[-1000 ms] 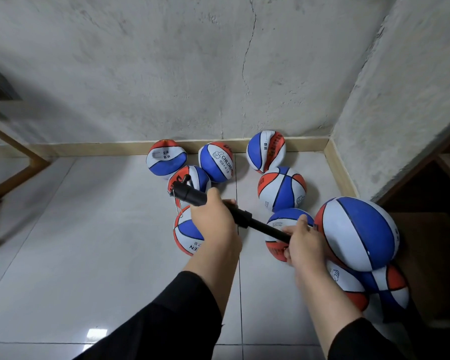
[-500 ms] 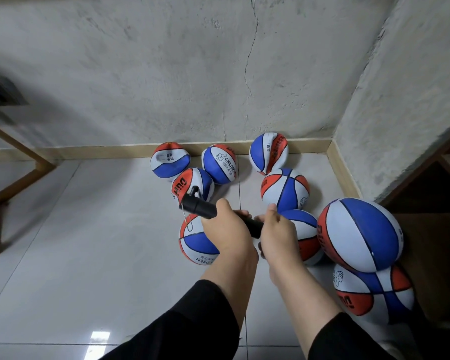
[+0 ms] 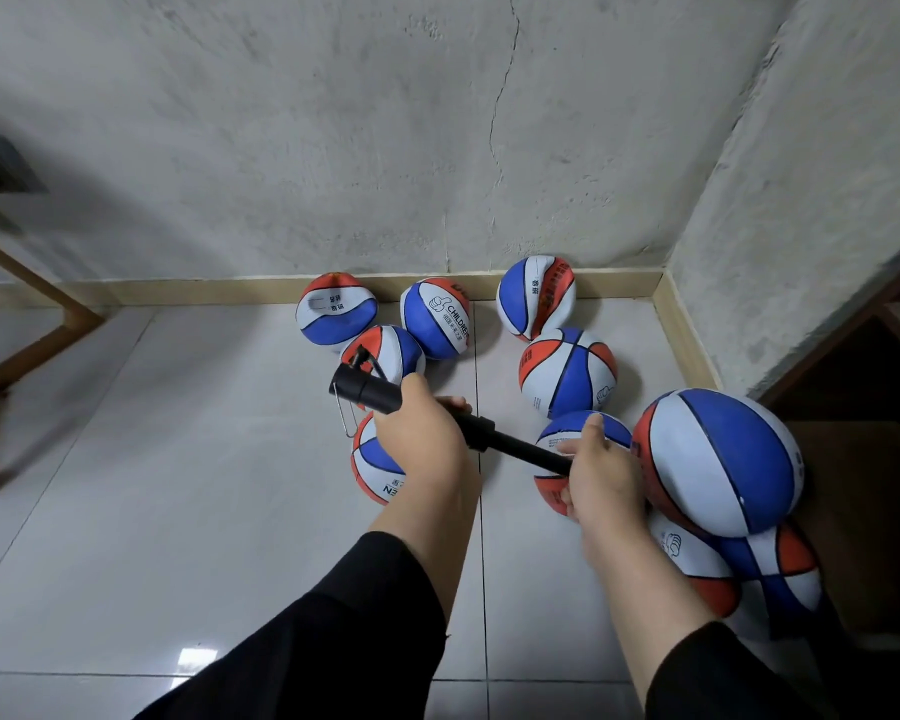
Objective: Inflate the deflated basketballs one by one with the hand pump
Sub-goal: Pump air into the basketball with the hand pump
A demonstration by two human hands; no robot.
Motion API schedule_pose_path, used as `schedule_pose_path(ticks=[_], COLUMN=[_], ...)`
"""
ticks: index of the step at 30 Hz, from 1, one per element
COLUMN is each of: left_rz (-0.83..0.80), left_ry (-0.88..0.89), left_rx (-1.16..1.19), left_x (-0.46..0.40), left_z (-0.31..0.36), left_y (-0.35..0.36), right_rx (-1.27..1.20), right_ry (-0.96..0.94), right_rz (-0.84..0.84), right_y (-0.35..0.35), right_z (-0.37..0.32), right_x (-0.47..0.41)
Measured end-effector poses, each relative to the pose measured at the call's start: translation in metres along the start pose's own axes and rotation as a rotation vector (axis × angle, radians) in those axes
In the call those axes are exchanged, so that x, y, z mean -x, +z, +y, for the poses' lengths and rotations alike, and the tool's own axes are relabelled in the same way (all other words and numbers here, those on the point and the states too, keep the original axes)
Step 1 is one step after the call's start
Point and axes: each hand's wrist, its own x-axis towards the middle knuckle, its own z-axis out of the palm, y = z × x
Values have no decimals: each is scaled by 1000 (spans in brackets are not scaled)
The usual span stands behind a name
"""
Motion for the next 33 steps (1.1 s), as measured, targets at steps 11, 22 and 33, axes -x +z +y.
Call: schedule_pose_path(ticks=[11, 22, 33], left_rz=[-54, -55, 19], left_ry=[-10, -34, -11], left_rx=[22, -29, 51], left_x=[23, 3, -3], left_z=[-23, -1, 1], left_y=[7, 6, 2], right_rx=[107, -98, 19], right_ry=[-120, 56, -45], right_rz=[-105, -37, -3], right_y=[34, -8, 7], right_z=[-7, 2, -5], right_x=[25, -5, -1])
